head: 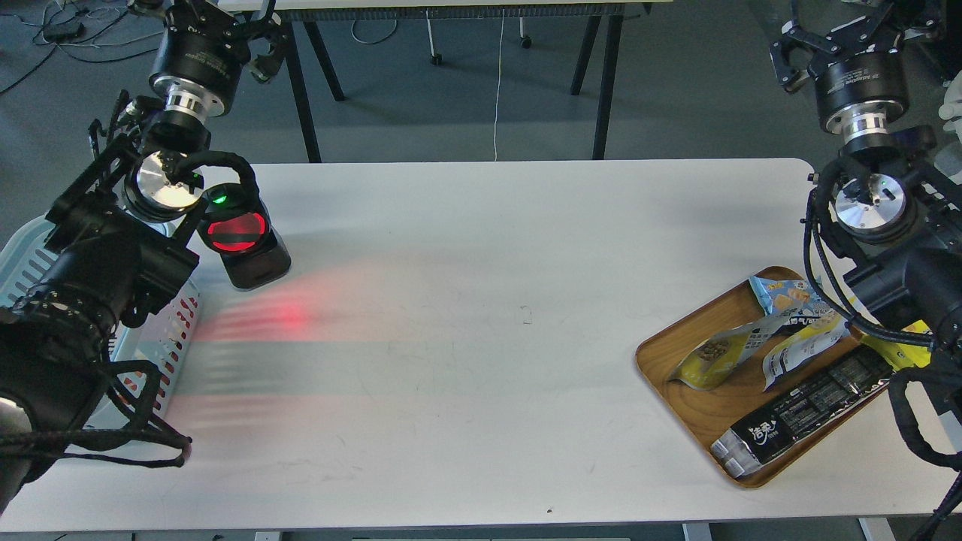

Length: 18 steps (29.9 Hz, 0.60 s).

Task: Scan snack and place in basket
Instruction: 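Raise the right arm up from the wooden tray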

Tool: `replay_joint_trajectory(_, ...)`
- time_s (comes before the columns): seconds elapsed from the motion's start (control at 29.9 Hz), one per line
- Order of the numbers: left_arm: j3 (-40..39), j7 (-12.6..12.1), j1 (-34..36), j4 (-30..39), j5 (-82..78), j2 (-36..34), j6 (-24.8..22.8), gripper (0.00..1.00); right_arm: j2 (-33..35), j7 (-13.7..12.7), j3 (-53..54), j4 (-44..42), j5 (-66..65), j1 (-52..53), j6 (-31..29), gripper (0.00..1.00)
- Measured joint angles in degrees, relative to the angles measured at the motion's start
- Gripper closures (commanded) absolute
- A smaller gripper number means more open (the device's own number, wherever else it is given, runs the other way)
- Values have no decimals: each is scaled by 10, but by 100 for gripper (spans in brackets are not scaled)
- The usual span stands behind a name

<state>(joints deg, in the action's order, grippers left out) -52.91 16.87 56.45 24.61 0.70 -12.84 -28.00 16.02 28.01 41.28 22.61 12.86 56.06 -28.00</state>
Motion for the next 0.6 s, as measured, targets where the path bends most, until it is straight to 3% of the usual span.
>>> replay_joint_trajectory(0.23, 9, -3, 0, 0, -1, -1, 0, 0, -3, 0, -41, 3, -3, -5, 0, 1)
replay_joint_trajectory(0.37, 9, -4, 2, 0, -2, -6, 0, 0, 34, 0, -74, 17, -6, 13, 0, 1)
replay_joint_trajectory(0.6, 10, -5, 2, 4, -2, -5, 0, 0, 88, 0, -243, 70, -8, 128, 0, 1)
